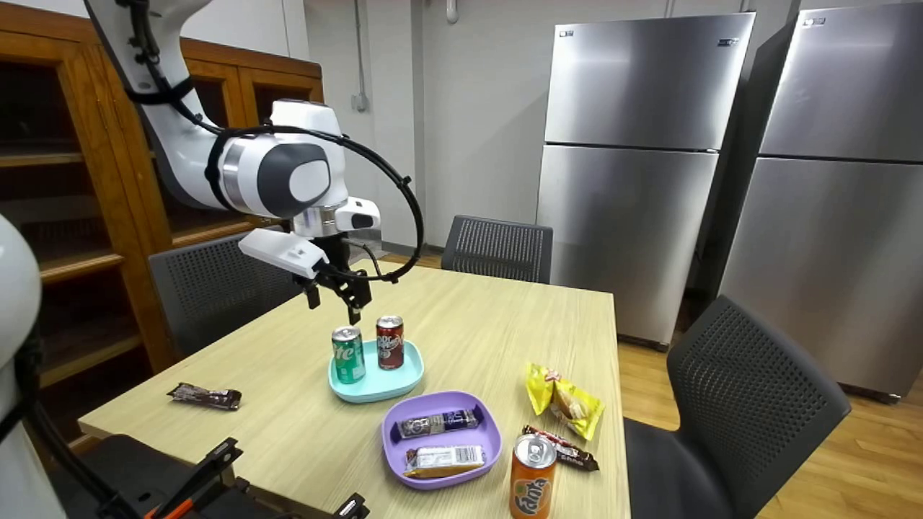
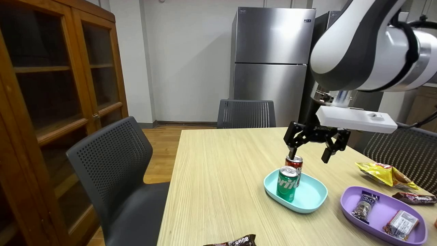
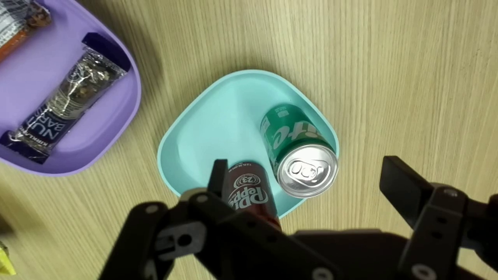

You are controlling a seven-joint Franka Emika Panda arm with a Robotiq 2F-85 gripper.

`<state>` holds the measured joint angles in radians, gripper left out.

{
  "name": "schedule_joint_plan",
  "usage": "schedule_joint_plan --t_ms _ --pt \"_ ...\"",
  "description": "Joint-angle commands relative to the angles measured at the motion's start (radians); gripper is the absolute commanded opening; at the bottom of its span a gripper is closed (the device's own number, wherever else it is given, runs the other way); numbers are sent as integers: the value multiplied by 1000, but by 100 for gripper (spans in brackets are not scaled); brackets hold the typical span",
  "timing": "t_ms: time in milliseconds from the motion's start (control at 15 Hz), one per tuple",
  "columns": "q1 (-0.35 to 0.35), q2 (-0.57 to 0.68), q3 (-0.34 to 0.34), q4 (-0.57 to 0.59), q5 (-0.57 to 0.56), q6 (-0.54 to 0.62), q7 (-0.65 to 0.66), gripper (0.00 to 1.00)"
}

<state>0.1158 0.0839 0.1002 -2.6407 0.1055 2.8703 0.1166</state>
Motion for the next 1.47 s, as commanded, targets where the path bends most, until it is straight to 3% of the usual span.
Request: schedule_joint_plan --t_ms 0,667,1133,1400 --pt "42 -36 52 -19 24 -7 36 100" --pt "175 25 165 14 18 -33 105 100" --pt "208 146 180 72 32 -53 167 100" --pt "247 200 157 100 -50 -78 151 100"
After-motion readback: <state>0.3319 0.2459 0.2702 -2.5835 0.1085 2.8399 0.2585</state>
